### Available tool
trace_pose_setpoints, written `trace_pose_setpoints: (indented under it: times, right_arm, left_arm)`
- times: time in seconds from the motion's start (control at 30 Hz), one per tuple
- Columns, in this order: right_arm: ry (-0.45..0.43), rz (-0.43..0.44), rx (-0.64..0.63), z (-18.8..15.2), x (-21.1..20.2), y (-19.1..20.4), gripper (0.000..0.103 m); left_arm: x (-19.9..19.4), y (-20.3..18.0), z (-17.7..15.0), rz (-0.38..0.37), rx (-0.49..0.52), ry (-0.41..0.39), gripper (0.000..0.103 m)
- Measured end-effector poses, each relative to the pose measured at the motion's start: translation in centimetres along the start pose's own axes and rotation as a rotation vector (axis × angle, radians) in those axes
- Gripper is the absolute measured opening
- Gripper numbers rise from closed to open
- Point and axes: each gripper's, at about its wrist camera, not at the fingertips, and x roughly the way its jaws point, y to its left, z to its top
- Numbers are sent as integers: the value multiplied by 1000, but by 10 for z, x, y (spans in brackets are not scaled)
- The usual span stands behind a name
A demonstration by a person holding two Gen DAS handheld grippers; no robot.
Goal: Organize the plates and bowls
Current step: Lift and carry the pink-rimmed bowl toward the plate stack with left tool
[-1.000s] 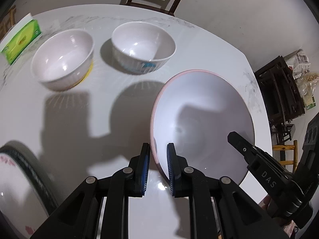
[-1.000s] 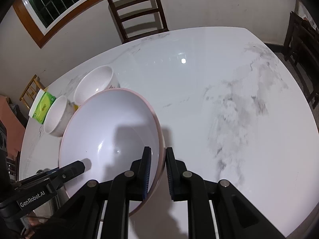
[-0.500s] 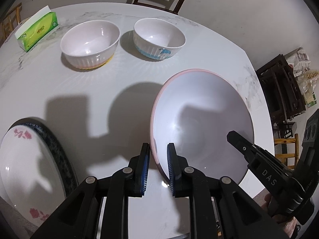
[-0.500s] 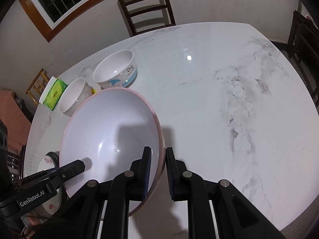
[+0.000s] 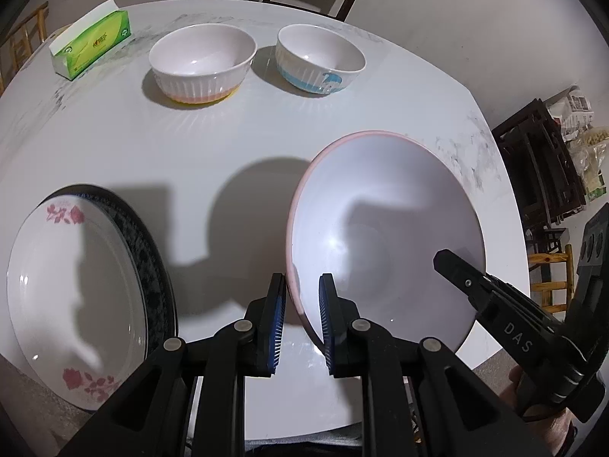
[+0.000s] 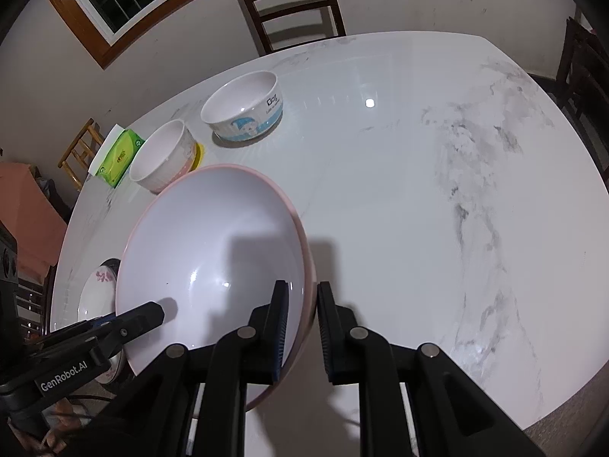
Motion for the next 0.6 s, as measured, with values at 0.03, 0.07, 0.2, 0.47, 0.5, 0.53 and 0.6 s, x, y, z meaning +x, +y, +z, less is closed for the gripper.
trace_pose_setpoints:
  times: [0.03,0.07,0.2,0.47,0.5,0.53,0.6]
  right_arm:
    - [2,2,2,-2,0,0,16]
    - [4,3,5,-3,0,1,16]
    - [10,7,6,-11,0,3,17]
    - [19,11,13,-24,-2,3,18]
    - [18,10,17,-26,-2,2,18]
    - [19,10,19,-27,-2,2,18]
    - [18,9,22,-28,-2,1,18]
  left_arm:
    - [-1,1,-2,1,0,-1,15]
    - [-1,2,-5,2,-2,-1,15]
    - [-2,6,-11,5,0,-2,15]
    - [-4,8,-22,4,4,0,14]
    - [-4,7,-23,2,6,0,14]
    - [-4,7,-23,1,9,1,14]
    - [-4,6,-25,1,12,-1,14]
